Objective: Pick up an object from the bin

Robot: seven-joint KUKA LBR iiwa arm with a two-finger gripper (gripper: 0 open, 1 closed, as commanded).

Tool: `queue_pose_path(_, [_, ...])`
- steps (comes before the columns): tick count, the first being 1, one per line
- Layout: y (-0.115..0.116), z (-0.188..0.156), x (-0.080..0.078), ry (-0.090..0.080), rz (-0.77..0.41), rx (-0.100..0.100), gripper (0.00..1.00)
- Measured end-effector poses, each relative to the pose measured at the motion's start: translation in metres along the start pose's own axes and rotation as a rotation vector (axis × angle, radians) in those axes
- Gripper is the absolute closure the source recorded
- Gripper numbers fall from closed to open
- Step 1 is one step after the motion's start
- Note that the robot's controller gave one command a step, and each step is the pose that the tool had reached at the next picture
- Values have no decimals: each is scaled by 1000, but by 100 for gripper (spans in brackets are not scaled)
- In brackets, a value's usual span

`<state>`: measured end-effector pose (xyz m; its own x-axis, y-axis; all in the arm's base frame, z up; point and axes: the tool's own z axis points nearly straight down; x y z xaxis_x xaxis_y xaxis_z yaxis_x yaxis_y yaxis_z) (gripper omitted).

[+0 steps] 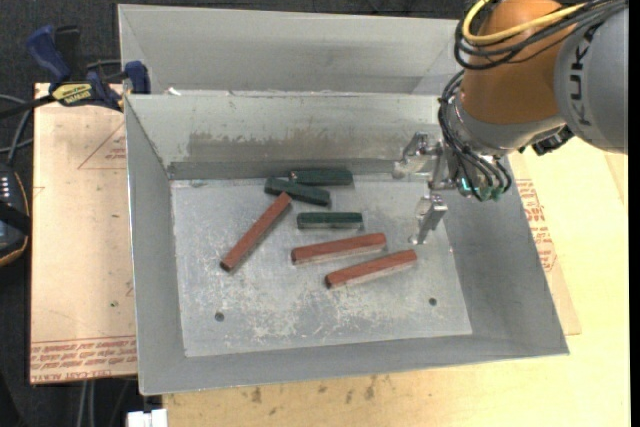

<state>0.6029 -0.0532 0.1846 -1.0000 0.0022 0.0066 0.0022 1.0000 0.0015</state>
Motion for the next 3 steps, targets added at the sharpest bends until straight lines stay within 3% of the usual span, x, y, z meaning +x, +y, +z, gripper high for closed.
queue_pose_path(1, [0, -5, -2, -8, -1, 1, 0])
queue_pose_path(2, [8, 39, 28, -15, -7, 2, 0])
queue_pose_path(3, [27, 106, 8, -29, -126, 3, 100])
